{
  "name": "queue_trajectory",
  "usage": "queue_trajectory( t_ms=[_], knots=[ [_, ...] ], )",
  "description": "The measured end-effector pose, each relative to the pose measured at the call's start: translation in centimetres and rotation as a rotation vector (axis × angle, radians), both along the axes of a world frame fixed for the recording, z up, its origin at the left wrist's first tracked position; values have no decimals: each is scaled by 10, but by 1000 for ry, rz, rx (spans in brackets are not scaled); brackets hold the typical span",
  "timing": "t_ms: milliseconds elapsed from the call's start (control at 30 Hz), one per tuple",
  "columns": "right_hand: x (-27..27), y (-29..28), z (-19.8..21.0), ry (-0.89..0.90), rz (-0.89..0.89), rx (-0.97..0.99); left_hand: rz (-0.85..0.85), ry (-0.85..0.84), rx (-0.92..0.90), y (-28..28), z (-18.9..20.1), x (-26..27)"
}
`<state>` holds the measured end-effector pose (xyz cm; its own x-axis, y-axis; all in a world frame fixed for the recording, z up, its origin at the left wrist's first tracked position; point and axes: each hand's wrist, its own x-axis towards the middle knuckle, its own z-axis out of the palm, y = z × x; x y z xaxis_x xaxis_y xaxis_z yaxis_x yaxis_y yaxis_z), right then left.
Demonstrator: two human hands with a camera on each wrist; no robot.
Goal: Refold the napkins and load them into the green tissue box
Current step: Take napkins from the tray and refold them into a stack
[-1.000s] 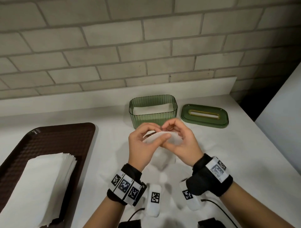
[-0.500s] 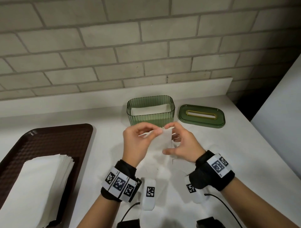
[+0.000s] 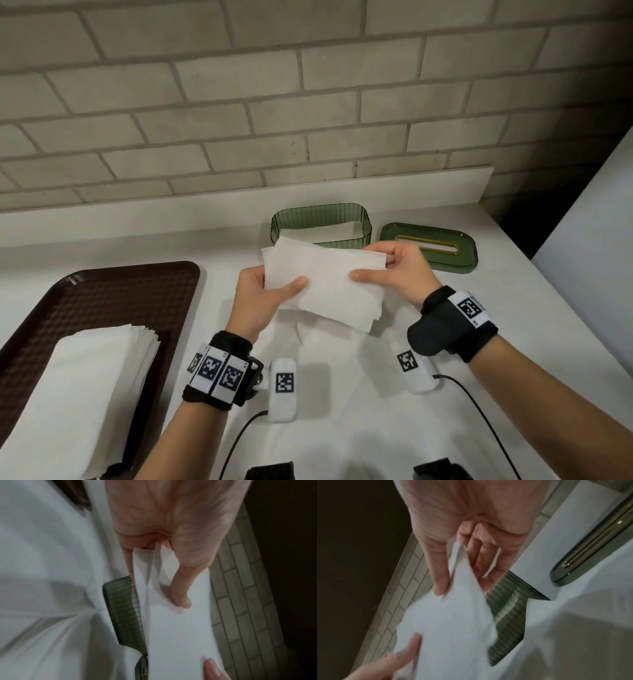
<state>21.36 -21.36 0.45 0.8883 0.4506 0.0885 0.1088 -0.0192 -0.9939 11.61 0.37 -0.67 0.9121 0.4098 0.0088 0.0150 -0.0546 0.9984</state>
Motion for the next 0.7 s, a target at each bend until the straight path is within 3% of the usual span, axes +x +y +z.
queue_trajectory(
  t_ms=[167,267,467,633,700],
  knots=[
    [-7,2,-3,-175,-35,24,32,-28,-41,-3,-10,-3],
    [-8,2,-11,-142,-18,34,73,39,-65,-3,-23,-2],
    [-8,1,-43,-153,56,-277,1,77,-5,-16,-39,-2],
    [-8,2,-36,-173,43,-125,9,-14,55,-22,-39,1],
    [-5,0,-38,-168,29,-158,38,-17,66,-22,-43,4]
  ],
)
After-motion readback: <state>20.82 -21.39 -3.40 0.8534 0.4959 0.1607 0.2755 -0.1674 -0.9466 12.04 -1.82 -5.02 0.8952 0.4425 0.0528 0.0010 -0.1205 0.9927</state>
